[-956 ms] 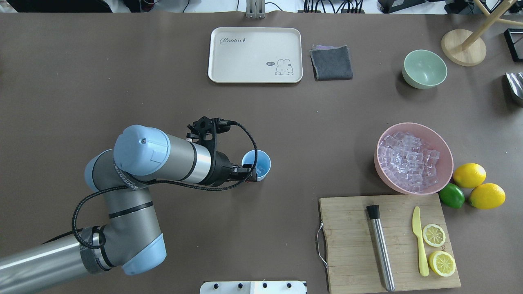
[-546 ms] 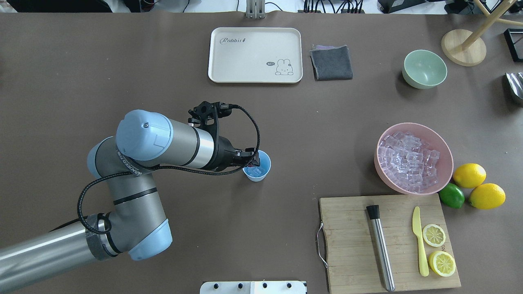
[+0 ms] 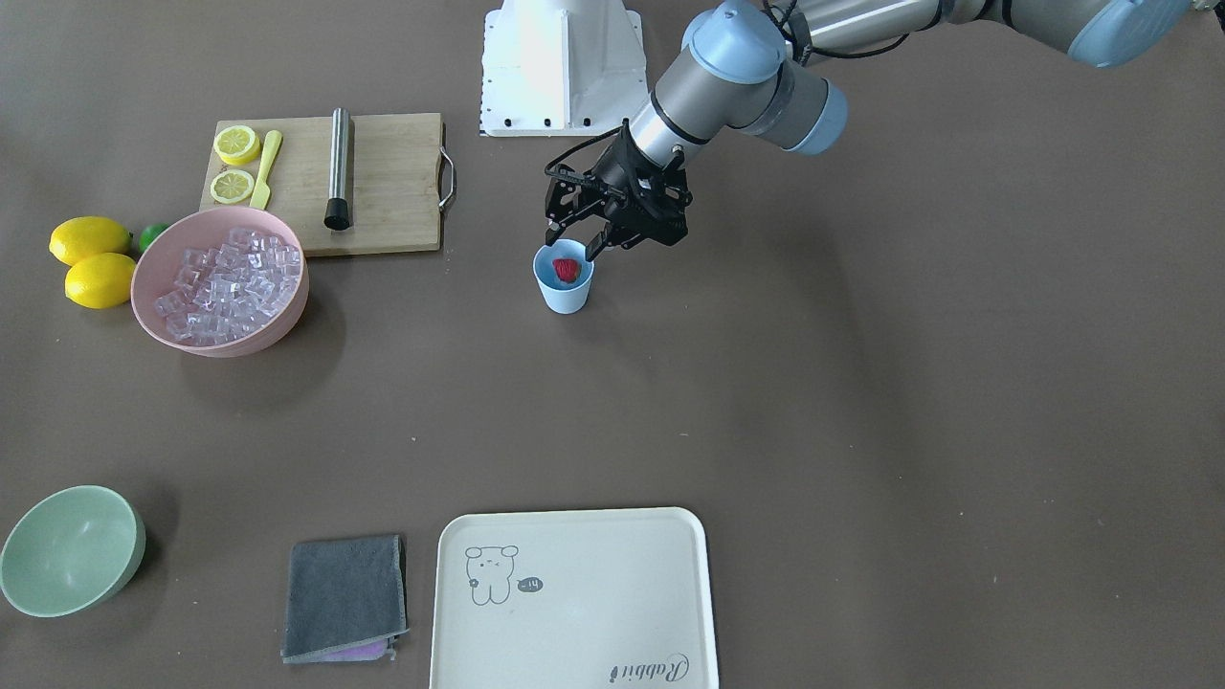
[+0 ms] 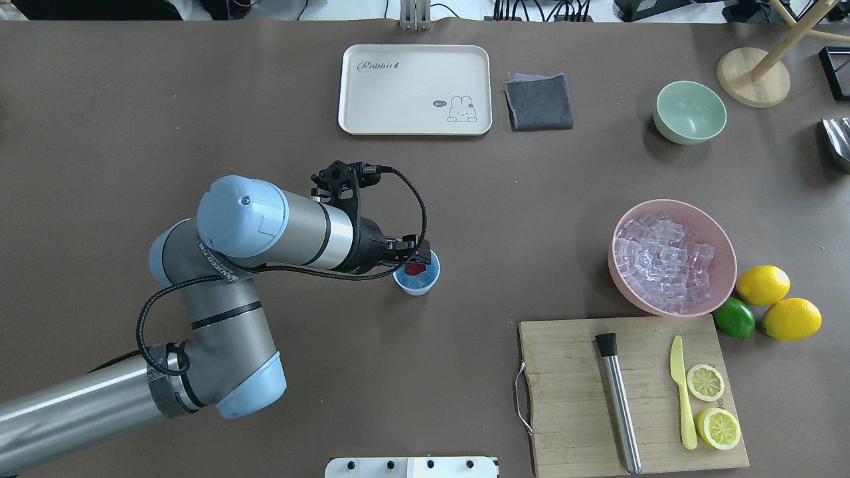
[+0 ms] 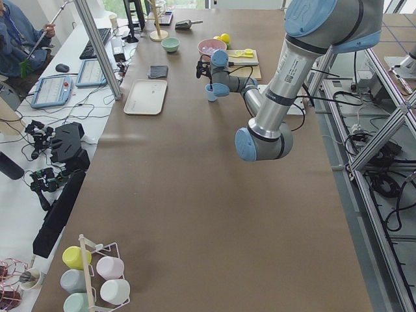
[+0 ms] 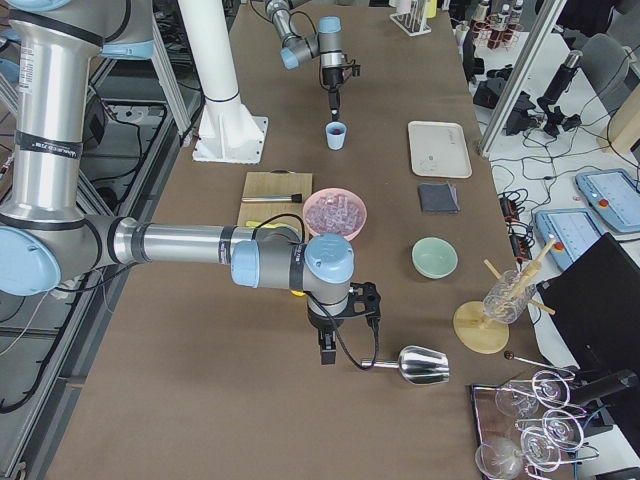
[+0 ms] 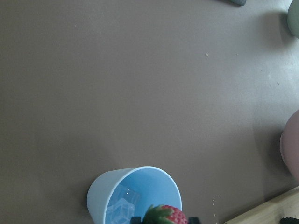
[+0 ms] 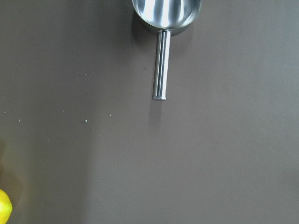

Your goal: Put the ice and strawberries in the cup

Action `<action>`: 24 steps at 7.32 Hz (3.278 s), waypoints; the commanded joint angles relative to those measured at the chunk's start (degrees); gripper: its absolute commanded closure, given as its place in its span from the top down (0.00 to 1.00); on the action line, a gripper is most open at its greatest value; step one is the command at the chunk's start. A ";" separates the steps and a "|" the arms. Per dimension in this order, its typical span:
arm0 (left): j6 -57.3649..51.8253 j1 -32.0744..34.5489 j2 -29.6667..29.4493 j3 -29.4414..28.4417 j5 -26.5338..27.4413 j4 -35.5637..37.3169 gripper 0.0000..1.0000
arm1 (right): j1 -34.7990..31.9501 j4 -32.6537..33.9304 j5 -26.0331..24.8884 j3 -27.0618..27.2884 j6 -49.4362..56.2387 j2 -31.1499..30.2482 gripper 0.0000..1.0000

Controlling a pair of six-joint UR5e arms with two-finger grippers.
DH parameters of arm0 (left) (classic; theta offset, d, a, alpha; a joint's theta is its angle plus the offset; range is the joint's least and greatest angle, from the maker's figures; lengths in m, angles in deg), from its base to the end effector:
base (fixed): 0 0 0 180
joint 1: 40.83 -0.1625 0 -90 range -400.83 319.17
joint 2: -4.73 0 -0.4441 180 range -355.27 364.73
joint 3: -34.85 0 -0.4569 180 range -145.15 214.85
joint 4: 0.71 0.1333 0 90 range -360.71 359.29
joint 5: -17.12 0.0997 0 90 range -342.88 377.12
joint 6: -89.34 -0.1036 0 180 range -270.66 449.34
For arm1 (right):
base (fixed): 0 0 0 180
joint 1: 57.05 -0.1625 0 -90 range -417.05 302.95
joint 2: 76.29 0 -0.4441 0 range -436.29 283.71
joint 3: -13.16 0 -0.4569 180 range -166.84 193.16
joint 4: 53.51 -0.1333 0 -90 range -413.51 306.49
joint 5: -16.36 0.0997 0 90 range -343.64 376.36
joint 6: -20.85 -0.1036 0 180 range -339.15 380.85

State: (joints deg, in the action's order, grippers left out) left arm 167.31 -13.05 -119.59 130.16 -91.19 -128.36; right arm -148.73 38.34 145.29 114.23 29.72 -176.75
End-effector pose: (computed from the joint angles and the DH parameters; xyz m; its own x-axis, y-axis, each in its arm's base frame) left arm 0.5902 -0.4248 0.1623 0.2262 0.1045 -0.9685 0.1270 0.9826 0.1357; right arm 0.0821 -0.4720 0.6771 0.7724 -0.1181 0.6240 0.0909 0.9930 0.0755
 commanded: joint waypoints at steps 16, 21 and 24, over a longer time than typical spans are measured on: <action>-90.96 55.89 30.69 -2.84 -24.07 33.26 0.97 | 0.00 0.09 0.00 -0.61 0.00 -0.09 1.00; -91.15 62.22 32.74 -5.84 -26.42 35.44 0.97 | 0.00 0.09 0.00 -0.70 -0.09 0.00 1.00; -90.62 62.13 34.32 -6.54 -26.00 34.75 0.98 | 0.00 0.00 0.00 -0.70 -0.09 0.00 1.00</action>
State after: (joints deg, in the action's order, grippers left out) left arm 76.55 49.06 -85.70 123.78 -117.50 -93.48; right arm -148.73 38.41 145.29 113.53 29.64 -176.75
